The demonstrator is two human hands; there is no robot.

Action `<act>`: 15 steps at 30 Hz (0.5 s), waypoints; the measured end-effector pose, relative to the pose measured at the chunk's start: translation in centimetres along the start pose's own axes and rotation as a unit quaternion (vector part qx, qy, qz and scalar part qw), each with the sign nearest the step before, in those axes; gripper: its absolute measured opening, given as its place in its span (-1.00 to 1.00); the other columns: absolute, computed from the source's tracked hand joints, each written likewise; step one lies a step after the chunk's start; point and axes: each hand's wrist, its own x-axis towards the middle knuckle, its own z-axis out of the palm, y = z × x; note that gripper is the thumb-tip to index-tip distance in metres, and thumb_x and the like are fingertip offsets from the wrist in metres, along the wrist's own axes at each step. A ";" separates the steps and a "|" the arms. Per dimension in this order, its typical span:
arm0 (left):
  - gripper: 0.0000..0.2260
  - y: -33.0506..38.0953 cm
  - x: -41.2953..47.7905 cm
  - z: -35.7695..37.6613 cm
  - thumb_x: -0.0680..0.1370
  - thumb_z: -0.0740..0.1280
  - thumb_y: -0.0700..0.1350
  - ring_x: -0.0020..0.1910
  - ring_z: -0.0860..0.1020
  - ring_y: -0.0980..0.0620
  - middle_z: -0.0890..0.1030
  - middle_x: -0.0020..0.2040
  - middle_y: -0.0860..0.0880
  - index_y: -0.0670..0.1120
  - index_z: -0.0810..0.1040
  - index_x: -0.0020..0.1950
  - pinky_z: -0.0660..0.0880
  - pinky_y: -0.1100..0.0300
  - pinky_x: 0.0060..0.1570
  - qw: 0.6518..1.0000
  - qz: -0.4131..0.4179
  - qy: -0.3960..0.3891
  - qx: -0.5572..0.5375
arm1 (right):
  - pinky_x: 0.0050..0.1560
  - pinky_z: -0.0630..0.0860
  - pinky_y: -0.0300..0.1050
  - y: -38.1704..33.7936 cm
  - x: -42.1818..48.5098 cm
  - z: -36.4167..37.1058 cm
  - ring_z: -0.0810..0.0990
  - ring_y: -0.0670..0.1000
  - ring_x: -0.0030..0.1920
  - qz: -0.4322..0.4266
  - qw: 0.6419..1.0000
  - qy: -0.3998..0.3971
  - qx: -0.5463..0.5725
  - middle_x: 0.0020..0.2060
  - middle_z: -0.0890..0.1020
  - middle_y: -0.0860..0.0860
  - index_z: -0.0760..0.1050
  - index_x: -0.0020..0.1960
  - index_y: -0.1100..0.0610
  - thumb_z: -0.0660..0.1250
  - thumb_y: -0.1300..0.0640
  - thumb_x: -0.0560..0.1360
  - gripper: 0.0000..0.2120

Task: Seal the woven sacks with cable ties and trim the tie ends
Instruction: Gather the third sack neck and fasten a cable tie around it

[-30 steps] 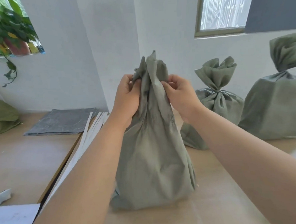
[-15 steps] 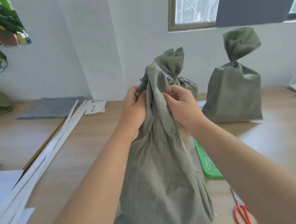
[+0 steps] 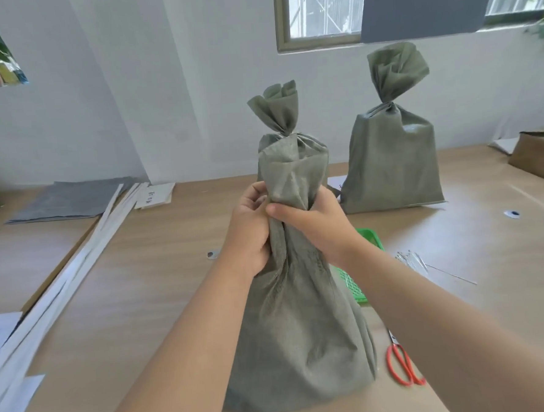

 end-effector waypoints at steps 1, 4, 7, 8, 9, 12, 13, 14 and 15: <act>-0.76 -0.2 -0.1 -0.3 0.63 0.29 -0.26 0.05 0.65 -0.22 0.66 0.12 -0.28 -0.21 0.49 0.30 0.64 -0.08 0.02 1.000 -0.009 -0.016 -0.007 | 0.14 0.63 0.12 -0.3 -0.1 0.2 0.70 0.13 0.09 0.003 1.000 0.019 0.002 0.02 0.71 0.18 0.61 0.11 0.20 0.51 0.18 0.45 -0.74; -0.74 -0.2 -0.9 -1.5 0.63 0.24 -0.22 -0.02 0.65 -0.08 0.66 0.02 -0.17 -0.12 0.47 0.32 0.62 0.01 0.00 0.998 -0.022 -0.057 -0.010 | 0.13 0.60 0.30 -0.5 0.2 0.4 0.68 0.24 0.08 0.030 0.998 0.062 0.007 -0.01 0.69 0.26 0.64 0.00 0.22 0.43 0.18 0.52 -0.88; -0.46 -0.8 -1.5 -3.5 0.48 0.35 -0.21 0.11 0.62 -0.05 0.60 0.15 -0.09 0.02 0.35 0.45 0.56 -0.03 0.17 0.986 -0.005 -0.105 0.127 | 0.13 0.58 0.35 -0.3 0.7 0.6 0.66 0.30 0.09 0.046 0.994 0.084 0.044 0.02 0.67 0.32 0.59 0.04 0.28 0.35 0.16 0.55 -0.82; -0.33 -0.9 -1.7 -3.9 0.46 0.41 -0.20 0.19 0.61 0.00 0.58 0.23 -0.04 0.07 0.26 0.52 0.56 0.02 0.22 0.972 0.010 -0.132 0.196 | 0.13 0.59 0.32 -0.3 0.8 0.7 0.68 0.29 0.07 0.049 0.992 0.092 0.074 0.00 0.68 0.30 0.59 0.03 0.28 0.33 0.18 0.57 -0.84; -0.22 -1.1 -1.9 -4.1 0.45 0.48 -0.20 0.24 0.59 0.11 0.55 0.29 0.04 0.12 0.17 0.56 0.55 0.11 0.23 0.955 0.018 -0.158 0.252 | 0.10 0.62 0.27 -0.3 0.8 0.8 0.70 0.26 0.01 0.054 0.988 0.099 0.109 -0.06 0.70 0.27 0.59 0.00 0.27 0.30 0.21 0.59 -0.86; -0.08 -1.8 -2.2 -3.1 0.37 0.61 -0.21 0.14 0.45 0.57 0.40 0.19 0.50 0.31 0.08 0.43 0.46 0.51 0.05 0.925 0.012 -0.188 0.330 | -0.03 0.63 0.13 -0.4 0.8 1.5 0.62 0.13 -0.30 0.067 0.976 0.098 0.185 -0.34 0.60 0.15 0.51 -0.15 0.24 0.26 0.26 0.61 -0.83; -0.08 -2.2 -2.3 -2.7 0.33 0.64 -0.20 0.11 0.45 0.59 0.39 0.16 0.51 0.33 0.10 0.38 0.44 0.55 0.00 0.925 0.010 -0.176 0.338 | -0.03 0.61 0.12 -0.2 0.8 1.8 0.53 0.08 -0.38 0.070 0.971 0.105 0.205 -0.40 0.52 0.12 0.45 -0.22 0.21 0.25 0.27 0.60 -0.79; -0.13 -2.7 -2.1 -2.5 0.30 0.66 -0.19 0.11 0.49 0.54 0.46 0.16 0.43 0.30 0.20 0.34 0.46 0.54 -0.03 0.926 0.014 -0.159 0.342 | -0.02 0.58 0.11 -0.1 0.9 2.1 0.43 0.05 -0.42 0.072 0.963 0.115 0.231 -0.44 0.43 0.09 0.39 -0.27 0.18 0.24 0.27 0.60 -0.74; -0.19 -3.2 -1.9 -2.3 0.28 0.67 -0.19 0.09 0.53 0.47 0.53 0.15 0.33 0.25 0.29 0.31 0.47 0.51 -0.05 0.928 0.018 -0.141 0.344 | -0.03 0.56 0.08 0.0 1.0 2.2 0.35 0.03 -0.43 0.080 0.953 0.124 0.265 -0.45 0.36 0.07 0.32 -0.29 0.15 0.23 0.26 0.60 -0.71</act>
